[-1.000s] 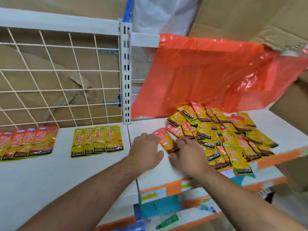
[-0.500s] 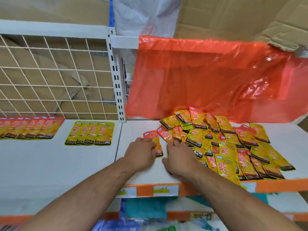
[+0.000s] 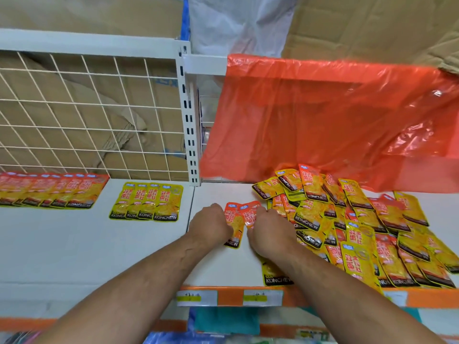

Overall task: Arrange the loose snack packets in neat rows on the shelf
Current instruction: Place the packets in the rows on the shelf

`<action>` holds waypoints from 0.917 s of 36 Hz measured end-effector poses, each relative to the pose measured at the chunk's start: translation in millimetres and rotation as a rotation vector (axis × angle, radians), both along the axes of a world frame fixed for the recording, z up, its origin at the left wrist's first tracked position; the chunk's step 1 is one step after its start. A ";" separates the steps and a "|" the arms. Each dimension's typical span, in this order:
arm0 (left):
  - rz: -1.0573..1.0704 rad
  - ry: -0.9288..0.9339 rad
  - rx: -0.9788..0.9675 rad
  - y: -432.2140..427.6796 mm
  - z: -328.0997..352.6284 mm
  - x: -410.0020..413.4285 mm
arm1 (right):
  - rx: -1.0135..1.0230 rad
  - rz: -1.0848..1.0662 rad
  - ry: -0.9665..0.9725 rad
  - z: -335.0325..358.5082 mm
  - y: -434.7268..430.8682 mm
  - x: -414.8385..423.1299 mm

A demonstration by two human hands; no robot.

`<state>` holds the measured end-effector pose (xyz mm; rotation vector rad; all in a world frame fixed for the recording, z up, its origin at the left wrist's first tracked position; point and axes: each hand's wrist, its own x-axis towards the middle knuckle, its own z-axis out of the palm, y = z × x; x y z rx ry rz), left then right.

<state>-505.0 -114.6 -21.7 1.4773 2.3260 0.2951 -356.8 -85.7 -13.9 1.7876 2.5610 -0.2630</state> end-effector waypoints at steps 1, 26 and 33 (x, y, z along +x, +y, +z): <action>0.000 -0.012 -0.010 0.4 0.4 -1.9 | -0.004 -0.012 -0.017 -0.3 0.9 -2.8; 0.167 -0.617 0.266 -8.0 13.5 -56.5 | -0.304 -0.413 0.862 13.4 18.7 -37.2; 0.338 -0.690 0.355 -51.9 28.4 -69.3 | -0.385 -0.274 0.864 24.8 -1.4 -59.6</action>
